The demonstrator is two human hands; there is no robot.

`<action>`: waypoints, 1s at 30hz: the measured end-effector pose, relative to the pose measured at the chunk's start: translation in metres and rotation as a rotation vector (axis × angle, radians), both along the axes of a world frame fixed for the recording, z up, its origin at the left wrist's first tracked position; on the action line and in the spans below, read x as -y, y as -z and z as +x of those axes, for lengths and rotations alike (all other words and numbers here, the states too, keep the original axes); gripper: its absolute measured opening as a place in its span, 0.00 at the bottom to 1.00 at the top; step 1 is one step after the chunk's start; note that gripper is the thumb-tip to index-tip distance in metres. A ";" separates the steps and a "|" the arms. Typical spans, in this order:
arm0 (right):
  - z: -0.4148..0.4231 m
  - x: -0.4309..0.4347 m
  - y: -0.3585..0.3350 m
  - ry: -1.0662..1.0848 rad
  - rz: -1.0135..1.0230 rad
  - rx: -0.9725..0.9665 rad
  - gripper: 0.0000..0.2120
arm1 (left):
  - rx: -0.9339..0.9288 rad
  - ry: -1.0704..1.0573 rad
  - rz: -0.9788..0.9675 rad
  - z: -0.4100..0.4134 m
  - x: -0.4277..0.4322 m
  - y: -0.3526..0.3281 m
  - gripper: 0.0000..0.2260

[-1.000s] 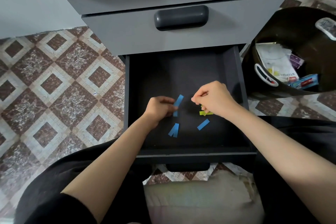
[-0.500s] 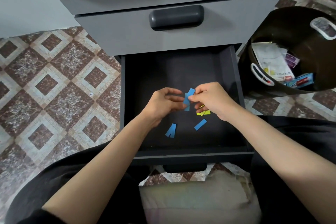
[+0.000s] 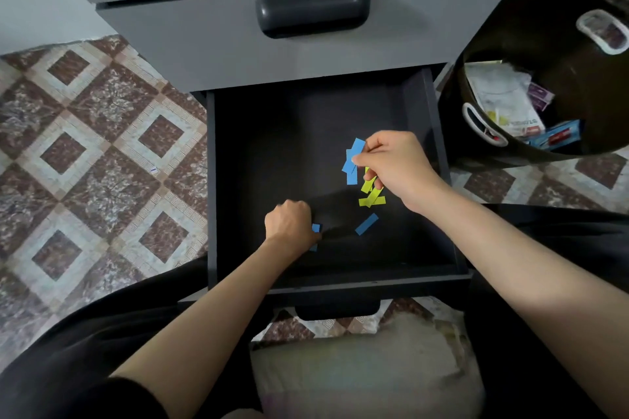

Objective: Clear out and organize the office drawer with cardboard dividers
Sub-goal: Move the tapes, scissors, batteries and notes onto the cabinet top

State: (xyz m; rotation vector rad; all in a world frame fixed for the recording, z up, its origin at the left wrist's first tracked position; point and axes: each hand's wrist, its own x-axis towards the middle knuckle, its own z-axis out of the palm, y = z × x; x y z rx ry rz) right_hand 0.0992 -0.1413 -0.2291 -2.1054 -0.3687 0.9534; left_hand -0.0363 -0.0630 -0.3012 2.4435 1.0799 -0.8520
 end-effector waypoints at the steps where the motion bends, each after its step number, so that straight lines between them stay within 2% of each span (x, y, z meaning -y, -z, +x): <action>1: 0.000 0.000 0.001 -0.004 -0.002 -0.002 0.01 | -0.001 0.010 -0.002 0.001 0.002 0.001 0.12; 5: 0.000 0.000 0.001 -0.021 -0.013 0.004 0.01 | 0.012 0.015 -0.024 0.002 0.007 0.006 0.09; 17: -0.002 0.001 0.001 -0.055 -0.041 0.024 0.04 | 0.093 0.019 -0.072 -0.001 0.008 0.010 0.09; 20: -0.001 0.002 -0.001 -0.049 -0.036 0.015 0.06 | 0.211 -0.213 -0.179 0.002 -0.001 0.004 0.09; 23: -0.001 0.002 -0.003 -0.029 -0.015 -0.016 0.06 | 0.427 -0.688 -0.466 0.013 -0.018 -0.022 0.05; 24: -0.001 0.002 -0.004 -0.026 -0.015 -0.019 0.05 | 0.486 -0.788 -0.572 0.016 -0.021 -0.034 0.05; 27: -0.004 0.002 -0.005 -0.055 -0.028 0.010 0.03 | 0.651 -0.912 -0.783 0.019 -0.024 -0.068 0.04; 30: -0.005 0.003 -0.008 -0.079 0.002 -0.006 0.03 | 0.749 -0.967 -0.834 0.017 -0.021 -0.083 0.04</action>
